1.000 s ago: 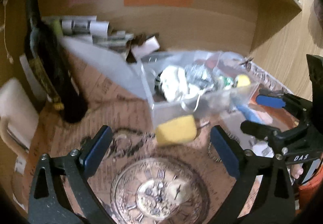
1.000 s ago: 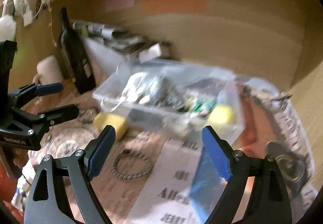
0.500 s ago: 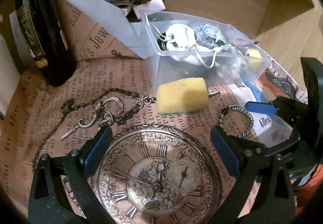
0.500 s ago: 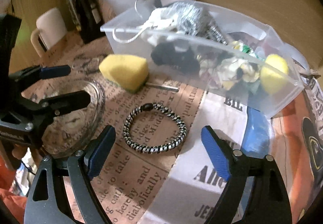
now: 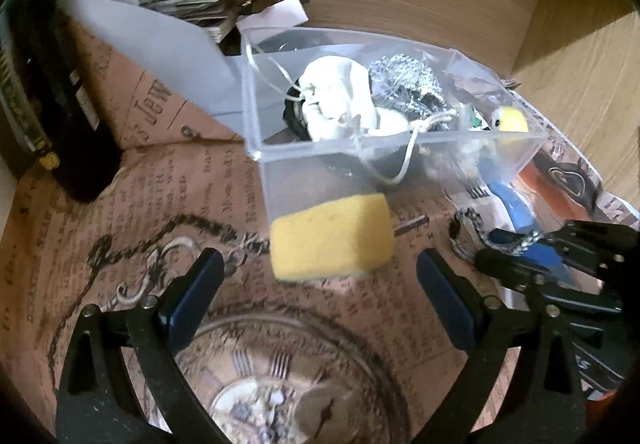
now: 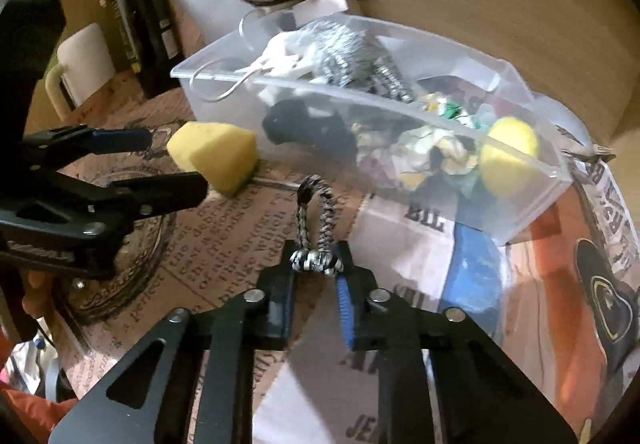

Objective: Organize soft objects
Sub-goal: 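Grasp the yellow sponge with the left tool while the right tool grasps the braided bracelet, then carry the sponge and bracelet over the box and open both tools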

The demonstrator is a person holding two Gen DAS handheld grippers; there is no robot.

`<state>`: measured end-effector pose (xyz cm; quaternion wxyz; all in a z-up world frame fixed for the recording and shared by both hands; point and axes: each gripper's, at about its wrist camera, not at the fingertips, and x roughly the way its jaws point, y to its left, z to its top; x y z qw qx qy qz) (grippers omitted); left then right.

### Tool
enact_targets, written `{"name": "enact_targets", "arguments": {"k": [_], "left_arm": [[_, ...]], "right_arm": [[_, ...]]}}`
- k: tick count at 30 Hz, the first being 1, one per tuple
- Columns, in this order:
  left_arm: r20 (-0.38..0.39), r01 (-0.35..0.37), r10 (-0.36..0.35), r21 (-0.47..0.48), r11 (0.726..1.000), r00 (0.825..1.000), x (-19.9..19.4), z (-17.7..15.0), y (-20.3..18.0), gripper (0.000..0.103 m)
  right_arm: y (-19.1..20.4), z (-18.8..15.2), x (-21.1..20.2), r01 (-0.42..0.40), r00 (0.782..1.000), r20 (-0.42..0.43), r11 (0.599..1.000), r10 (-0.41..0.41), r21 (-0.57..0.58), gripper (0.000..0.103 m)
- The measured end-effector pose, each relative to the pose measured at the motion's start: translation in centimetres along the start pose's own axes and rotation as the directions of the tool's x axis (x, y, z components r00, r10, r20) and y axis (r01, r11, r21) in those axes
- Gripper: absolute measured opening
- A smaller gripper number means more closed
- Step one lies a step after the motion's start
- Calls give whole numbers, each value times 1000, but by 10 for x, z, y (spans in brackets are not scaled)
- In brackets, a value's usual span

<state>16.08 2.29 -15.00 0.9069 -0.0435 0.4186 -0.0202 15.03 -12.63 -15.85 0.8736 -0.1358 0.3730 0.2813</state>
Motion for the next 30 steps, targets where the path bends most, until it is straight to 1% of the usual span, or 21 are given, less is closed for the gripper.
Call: {"name": "enact_targets", "arguments": {"k": [1,3,5,6,14,20,25,30], "left_arm": [[-2,-1,1,0,1000,1000,2,2,-1,90],[-23,17,-17,2,1000,1000,8,4,0,70],[-42,28,-29,-6,1000,999,13,3,2,63],[-39,31,-31,-13,999,999,13,2,4,62],[-6,54,-54,-29,998,999,-13,-13,10,59],[76,34,-34,-5,999,997,-49,-16,9,59],[157,45,-44,-2,999,987,-81,-7,8,59],[233,48,-47,0,999,971,-96,16,6,60]], "right_arm": [[-1,0,-4,0,1000,11,1000,0,0,14],[-4,-1,-13,2,999,36,1000,-2,1,14],[-8,-2,-21,3,998,58,1000,-3,7,14],[-9,-1,-21,5,998,64,1000,-5,10,14],[-24,-1,-41,22,992,120,999,-27,42,13],[-32,5,-68,52,979,195,997,-64,65,14],[-36,15,-87,70,960,266,995,-87,72,14],[-37,25,-97,85,940,323,993,-106,79,14]]}}
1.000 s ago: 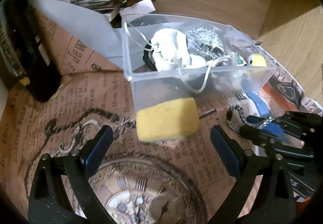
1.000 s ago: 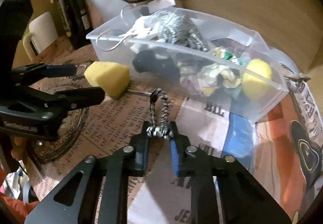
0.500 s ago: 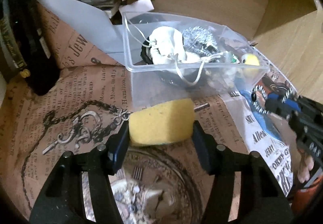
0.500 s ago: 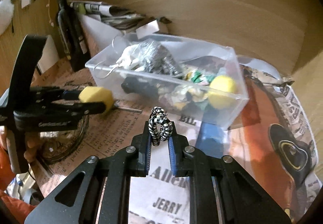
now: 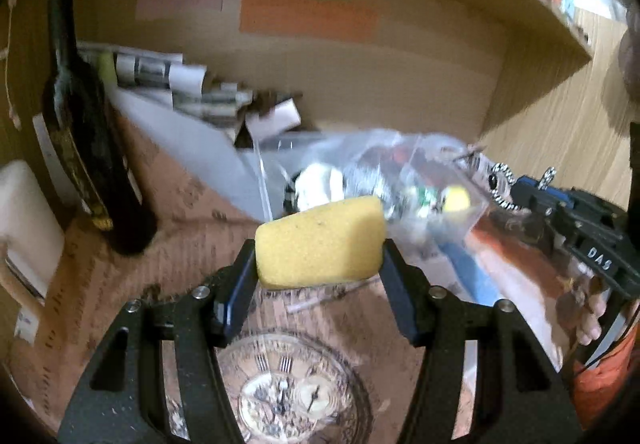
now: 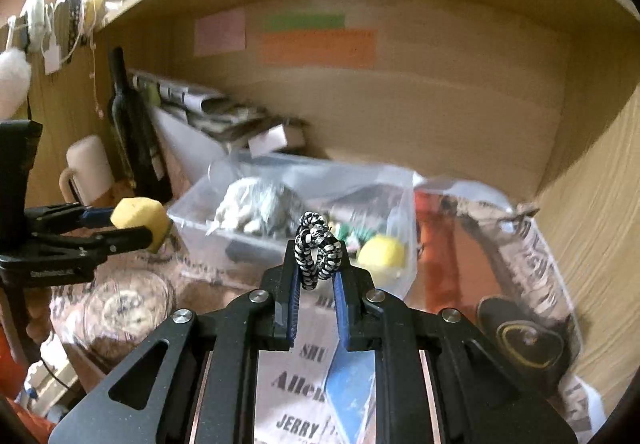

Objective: Organize soft objects
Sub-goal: 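Carry the sponge and bracelet over the box and open both tools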

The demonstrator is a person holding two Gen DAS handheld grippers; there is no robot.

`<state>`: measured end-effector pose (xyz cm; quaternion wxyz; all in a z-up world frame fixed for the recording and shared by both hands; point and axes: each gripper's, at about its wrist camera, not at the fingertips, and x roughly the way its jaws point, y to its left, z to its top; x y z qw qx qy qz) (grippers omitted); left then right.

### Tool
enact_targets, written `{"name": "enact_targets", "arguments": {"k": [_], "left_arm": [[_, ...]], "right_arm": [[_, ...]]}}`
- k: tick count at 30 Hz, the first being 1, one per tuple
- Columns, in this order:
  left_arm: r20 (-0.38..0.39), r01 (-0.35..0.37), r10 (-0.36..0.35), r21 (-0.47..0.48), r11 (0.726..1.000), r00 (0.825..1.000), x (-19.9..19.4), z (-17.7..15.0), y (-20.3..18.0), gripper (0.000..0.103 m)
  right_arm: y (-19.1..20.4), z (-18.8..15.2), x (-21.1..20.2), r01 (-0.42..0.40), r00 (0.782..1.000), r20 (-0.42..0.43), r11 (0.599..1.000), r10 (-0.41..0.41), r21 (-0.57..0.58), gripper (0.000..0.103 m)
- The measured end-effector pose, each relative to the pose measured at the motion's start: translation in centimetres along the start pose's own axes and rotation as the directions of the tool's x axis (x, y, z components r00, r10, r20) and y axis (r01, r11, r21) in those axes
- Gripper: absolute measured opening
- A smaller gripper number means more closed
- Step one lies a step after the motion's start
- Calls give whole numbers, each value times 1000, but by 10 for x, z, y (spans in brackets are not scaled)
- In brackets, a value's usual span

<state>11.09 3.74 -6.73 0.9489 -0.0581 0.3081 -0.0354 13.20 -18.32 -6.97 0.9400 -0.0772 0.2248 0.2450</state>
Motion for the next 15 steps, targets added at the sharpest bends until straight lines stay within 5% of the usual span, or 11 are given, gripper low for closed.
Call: {"name": "enact_targets", "arguments": {"k": [5,15], "left_arm": [[25,17,-17,3,1000,1000,6,18,0,60],[-59,1,1,42,999,998,66,30,-2,60]], "right_arm": [[-7,11,10,12,1000,19,1000,-12,25,14],[-5,20,57,-8,999,-48,1000,8,4,14]]}}
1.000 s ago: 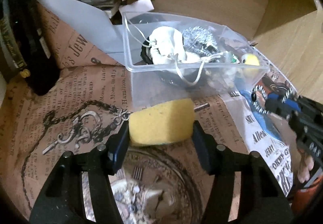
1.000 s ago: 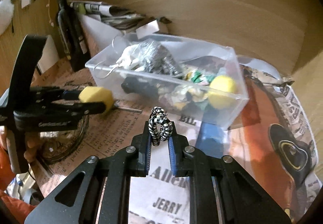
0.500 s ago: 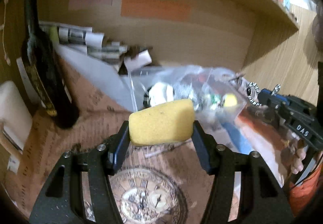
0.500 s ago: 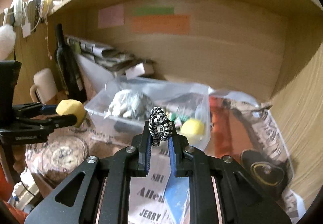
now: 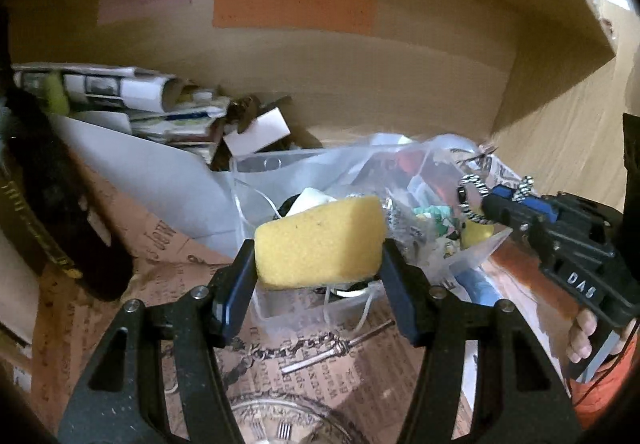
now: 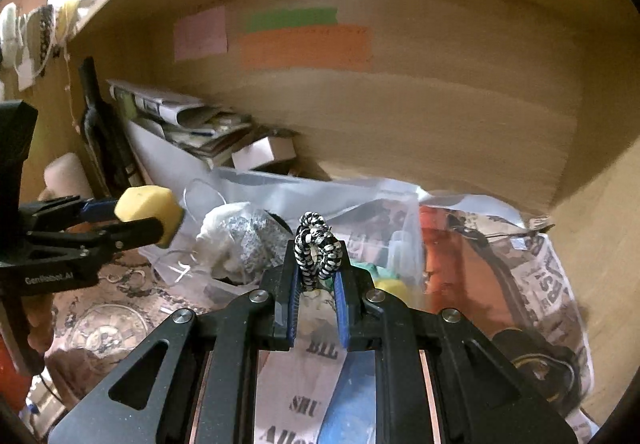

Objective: Organize soft objects
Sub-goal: 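Carry the sponge and bracelet over the box and open both tools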

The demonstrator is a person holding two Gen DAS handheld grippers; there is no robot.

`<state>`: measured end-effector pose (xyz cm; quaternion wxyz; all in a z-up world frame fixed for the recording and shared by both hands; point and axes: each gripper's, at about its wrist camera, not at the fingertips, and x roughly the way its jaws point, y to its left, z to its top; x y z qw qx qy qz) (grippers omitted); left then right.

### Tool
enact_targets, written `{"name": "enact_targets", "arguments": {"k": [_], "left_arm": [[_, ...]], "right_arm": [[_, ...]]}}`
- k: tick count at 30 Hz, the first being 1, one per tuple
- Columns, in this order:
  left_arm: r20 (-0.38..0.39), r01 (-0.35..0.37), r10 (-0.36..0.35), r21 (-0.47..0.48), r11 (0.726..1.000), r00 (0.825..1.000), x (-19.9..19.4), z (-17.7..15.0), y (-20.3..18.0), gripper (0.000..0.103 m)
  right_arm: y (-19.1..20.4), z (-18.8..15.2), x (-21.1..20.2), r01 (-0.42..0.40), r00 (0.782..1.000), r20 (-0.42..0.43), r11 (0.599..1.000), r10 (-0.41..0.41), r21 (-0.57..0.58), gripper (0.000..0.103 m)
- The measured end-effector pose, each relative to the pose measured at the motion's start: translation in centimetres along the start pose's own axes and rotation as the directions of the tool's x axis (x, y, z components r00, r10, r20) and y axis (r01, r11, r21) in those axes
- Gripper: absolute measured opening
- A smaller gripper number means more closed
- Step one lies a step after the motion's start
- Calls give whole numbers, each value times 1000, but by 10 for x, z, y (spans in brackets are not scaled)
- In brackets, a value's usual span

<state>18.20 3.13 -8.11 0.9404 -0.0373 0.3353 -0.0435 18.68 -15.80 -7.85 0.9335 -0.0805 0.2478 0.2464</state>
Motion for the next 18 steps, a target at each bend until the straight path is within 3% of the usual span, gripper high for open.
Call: {"name": "enact_targets", "arguments": {"k": [9,12,16,18], "left_arm": [[-45,0,1,16,1000,999,32,0,-2,60],[-54,-13,14,32,999,998,36,-2,-3,64],[-60,-11,13,36,999,998,37,-5,-4,73],[-56,-12,15,42,999,998,35,-6,-5,76]], "right_arm": [[0,-4,44,8,996,-94,1000,-10,-21,14],[0,-6,49,22,994,-110,999,-26,-36,17],[0,-7,48,40,993,-110,998,-45,-51,45],[1,-8,46,47,993,-101,997,-53,-57,52]]}}
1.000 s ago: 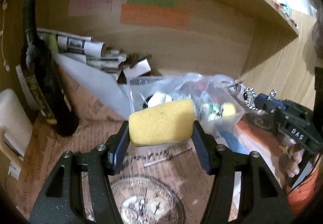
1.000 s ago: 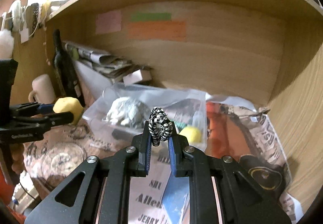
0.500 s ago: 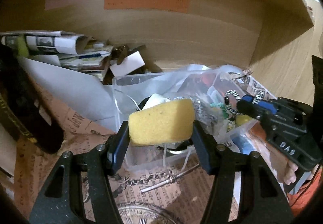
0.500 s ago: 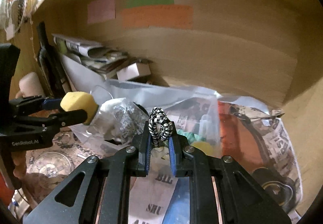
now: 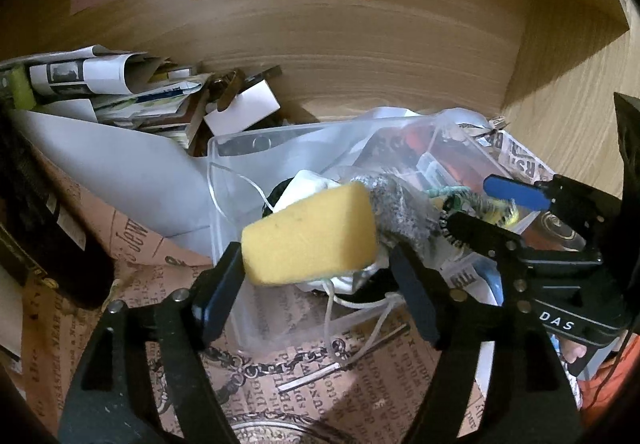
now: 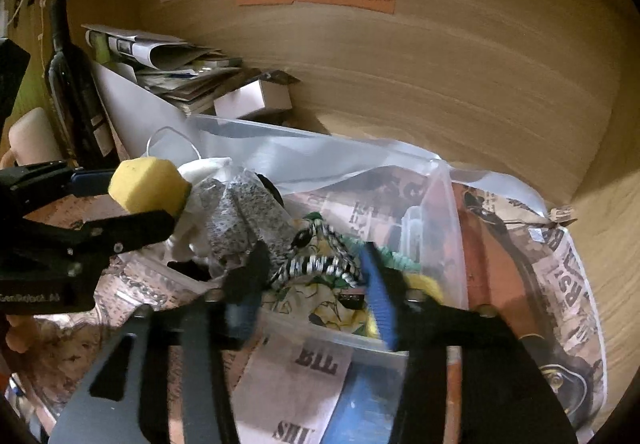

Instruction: Organize soft objects

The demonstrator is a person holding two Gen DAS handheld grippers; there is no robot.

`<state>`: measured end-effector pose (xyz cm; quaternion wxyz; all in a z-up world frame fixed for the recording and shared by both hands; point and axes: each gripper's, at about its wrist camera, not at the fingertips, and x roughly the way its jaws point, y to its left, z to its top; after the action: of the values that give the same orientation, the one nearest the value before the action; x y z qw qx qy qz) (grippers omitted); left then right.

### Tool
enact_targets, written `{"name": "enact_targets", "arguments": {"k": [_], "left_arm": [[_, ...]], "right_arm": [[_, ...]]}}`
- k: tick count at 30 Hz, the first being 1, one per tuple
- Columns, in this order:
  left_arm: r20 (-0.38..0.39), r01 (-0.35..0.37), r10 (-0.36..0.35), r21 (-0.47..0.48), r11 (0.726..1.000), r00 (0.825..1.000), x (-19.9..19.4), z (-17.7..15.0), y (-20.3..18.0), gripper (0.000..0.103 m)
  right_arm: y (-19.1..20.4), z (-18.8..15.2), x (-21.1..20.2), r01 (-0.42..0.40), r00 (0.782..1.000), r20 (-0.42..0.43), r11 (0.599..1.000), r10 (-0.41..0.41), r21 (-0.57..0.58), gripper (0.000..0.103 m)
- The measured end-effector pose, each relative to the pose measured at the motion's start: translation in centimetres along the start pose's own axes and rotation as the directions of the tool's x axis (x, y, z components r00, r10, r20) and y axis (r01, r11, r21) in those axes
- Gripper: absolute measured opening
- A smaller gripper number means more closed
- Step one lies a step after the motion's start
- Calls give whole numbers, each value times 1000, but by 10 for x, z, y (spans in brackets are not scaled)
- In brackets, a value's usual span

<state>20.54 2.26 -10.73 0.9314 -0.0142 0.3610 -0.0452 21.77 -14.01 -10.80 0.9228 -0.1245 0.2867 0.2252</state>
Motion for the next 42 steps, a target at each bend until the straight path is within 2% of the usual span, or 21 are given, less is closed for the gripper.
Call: {"name": "enact_targets", "arguments": {"k": [5,9,15,20,23,29,36,42], "left_arm": [[6,3,-3,8,1000,1000,-7,0,0,82],[33,11,-10,-12,1000,999,-21,2,3,85],[141,5,-3,-13,1000,990,-63,6,0,85],[260,1,1,-7,1000,966,-107,6,-7,86],[320,8,-5,-6,1000,947,-132,3,-10,89],[414,-9,5,7,1000,910,-170,-10,-24,96],[475,-28,22,5,1000,880,-200,-24,-37,102],[495,-26,23,0,1000,868,-213,-32,-42,103]], "right_arm": [[2,0,-4,12,1000,16,1000,-12,-6,70],[1,2,-13,16,999,41,1000,-16,1,70],[-2,8,-51,7,991,133,1000,-10,17,70],[0,10,-94,-3,972,236,1000,-3,25,72],[2,10,-118,-5,954,299,999,-5,34,81],[5,3,-153,-7,927,375,999,-9,42,86],[10,-8,-181,-18,903,429,998,-9,58,98],[15,-15,-197,-26,890,456,998,-6,64,103]]}}
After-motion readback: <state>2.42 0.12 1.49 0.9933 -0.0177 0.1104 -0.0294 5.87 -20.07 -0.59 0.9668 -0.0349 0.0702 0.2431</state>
